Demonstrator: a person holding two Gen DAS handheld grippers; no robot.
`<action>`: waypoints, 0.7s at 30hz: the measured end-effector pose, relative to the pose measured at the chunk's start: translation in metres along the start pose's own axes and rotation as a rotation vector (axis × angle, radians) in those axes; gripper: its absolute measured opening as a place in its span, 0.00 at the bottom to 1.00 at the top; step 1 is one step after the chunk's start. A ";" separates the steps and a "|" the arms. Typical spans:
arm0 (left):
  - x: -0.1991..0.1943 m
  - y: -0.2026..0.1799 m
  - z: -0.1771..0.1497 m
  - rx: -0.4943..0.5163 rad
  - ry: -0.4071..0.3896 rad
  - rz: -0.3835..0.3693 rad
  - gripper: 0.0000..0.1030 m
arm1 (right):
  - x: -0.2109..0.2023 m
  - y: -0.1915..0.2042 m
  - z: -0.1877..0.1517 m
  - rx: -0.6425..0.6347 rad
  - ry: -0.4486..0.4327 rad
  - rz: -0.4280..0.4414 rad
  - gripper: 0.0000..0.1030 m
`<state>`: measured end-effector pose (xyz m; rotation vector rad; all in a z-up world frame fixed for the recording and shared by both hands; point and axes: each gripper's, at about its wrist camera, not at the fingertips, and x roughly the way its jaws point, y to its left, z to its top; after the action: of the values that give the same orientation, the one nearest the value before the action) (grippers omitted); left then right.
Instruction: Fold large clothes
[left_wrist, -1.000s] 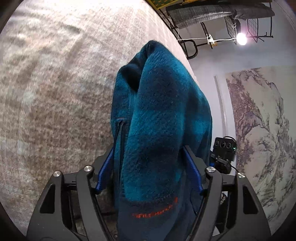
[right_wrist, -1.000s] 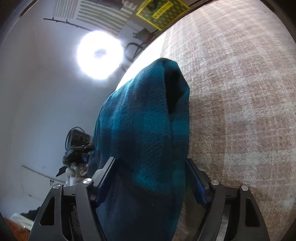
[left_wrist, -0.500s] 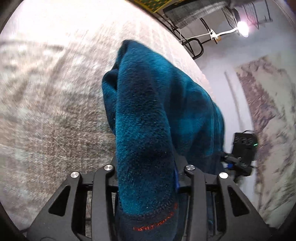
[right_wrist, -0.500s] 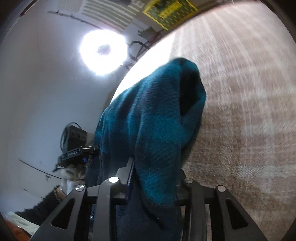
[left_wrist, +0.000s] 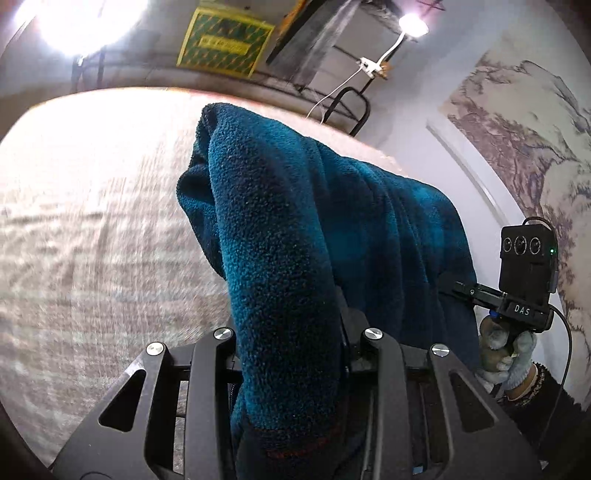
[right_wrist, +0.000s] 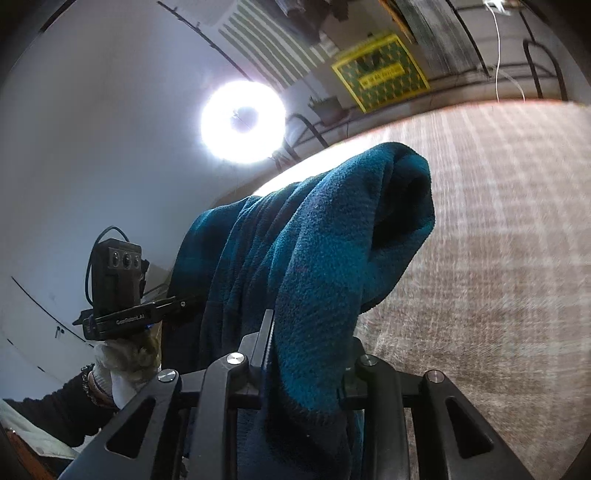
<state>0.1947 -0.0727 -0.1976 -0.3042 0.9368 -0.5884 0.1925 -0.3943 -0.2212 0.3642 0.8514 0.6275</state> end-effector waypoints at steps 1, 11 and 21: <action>-0.002 -0.005 0.001 0.014 -0.010 0.001 0.30 | -0.006 0.003 0.002 -0.012 -0.016 -0.009 0.24; -0.012 -0.071 0.034 0.139 -0.097 -0.038 0.30 | -0.060 0.007 0.010 -0.058 -0.159 -0.063 0.24; 0.015 -0.135 0.125 0.190 -0.124 -0.148 0.30 | -0.131 -0.006 0.067 -0.072 -0.309 -0.147 0.23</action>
<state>0.2590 -0.1906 -0.0707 -0.2378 0.7373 -0.7800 0.1823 -0.4871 -0.1072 0.3201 0.5530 0.4494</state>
